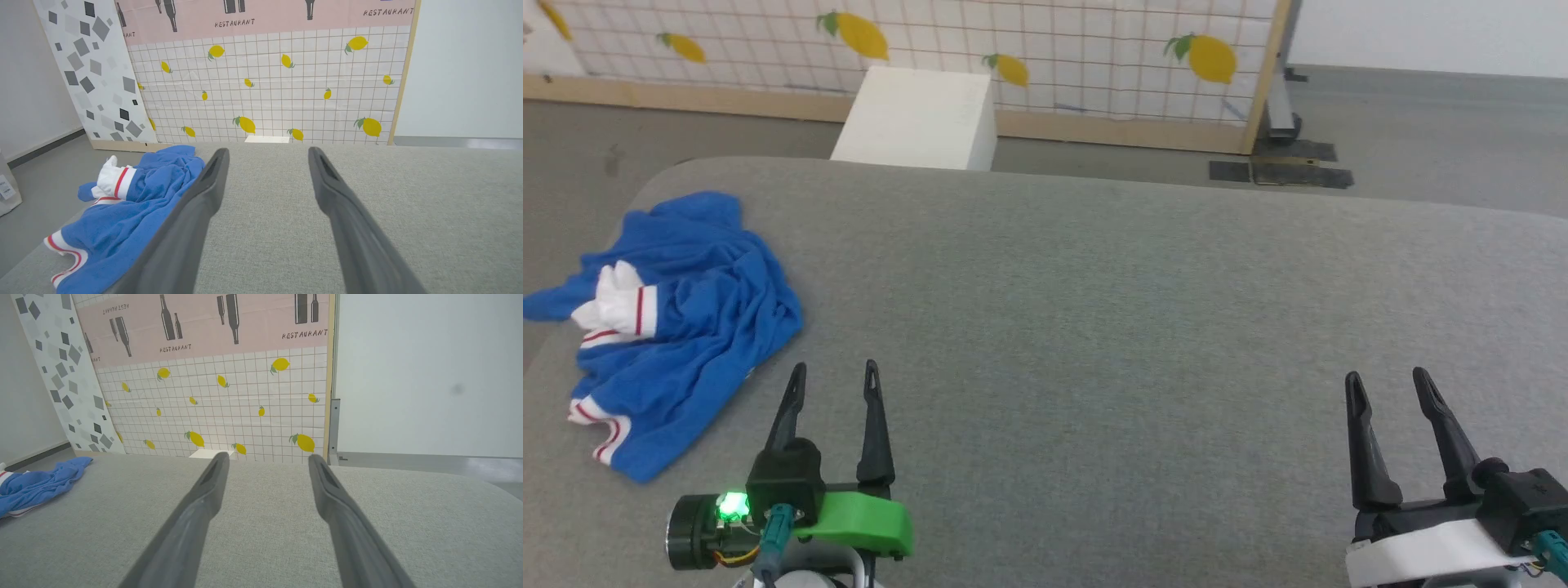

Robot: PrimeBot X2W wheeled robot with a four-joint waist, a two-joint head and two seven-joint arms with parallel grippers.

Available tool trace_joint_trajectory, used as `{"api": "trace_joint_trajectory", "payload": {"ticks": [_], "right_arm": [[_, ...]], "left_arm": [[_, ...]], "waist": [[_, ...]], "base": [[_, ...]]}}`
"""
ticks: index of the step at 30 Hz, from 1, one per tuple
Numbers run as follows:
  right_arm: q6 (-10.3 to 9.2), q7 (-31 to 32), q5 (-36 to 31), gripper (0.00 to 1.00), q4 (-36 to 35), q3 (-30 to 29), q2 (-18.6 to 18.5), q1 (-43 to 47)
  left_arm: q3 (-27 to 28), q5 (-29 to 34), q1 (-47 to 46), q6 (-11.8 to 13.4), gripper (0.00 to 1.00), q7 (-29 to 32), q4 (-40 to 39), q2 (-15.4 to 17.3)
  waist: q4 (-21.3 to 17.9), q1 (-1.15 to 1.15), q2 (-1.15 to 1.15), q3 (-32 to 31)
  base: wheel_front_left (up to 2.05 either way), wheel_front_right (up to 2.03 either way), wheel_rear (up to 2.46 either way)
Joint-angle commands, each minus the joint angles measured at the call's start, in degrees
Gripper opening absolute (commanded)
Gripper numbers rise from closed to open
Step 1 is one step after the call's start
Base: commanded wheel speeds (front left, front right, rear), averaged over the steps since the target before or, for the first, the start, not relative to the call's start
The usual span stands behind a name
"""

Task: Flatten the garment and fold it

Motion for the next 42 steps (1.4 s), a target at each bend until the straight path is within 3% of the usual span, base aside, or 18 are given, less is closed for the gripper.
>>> {"api": "trace_joint_trajectory", "payload": {"ticks": [1,14,24,36,42], "right_arm": [[-0.11,-0.3,-0.4,1.0,-0.5,-0.1,0.1,0.2],[-0.11,-0.3,-2.2,1.0,-1.4,0.0,0.1,-0.1],[-0.11,-0.3,-3.0,1.0,-1.6,0.3,0.1,-0.4],[-0.11,-0.3,-3.4,1.0,-1.4,1.1,0.1,-1.0],[-0.11,-0.3,-4.0,1.0,-1.9,0.9,0.1,-1.3]], "left_arm": [[0.4,-0.1,-0.9,0.3,1.0,-0.3,-0.1,0.1],[3.1,-1.4,-0.6,0.6,1.0,-0.3,0.2,-0.1],[4.4,-2.0,0.2,0.9,1.0,-0.3,0.2,-0.1],[4.8,-2.5,0.3,1.2,1.0,-0.3,0.3,-0.2],[5.4,-1.4,-5.5,-0.7,1.0,-0.3,0.7,1.3]], "waist": [[3.1,0.0,0.0,0.9],[16.8,0.0,0.0,2.1],[24.2,0.0,0.0,2.7],[25.8,0.0,0.0,3.1],[25.1,0.0,0.0,4.6]], "base": [[0.0,0.0,0.0],[0.0,0.0,0.0],[0.0,0.0,0.0],[0.0,0.0,0.0],[0.0,0.0,0.0]]}}
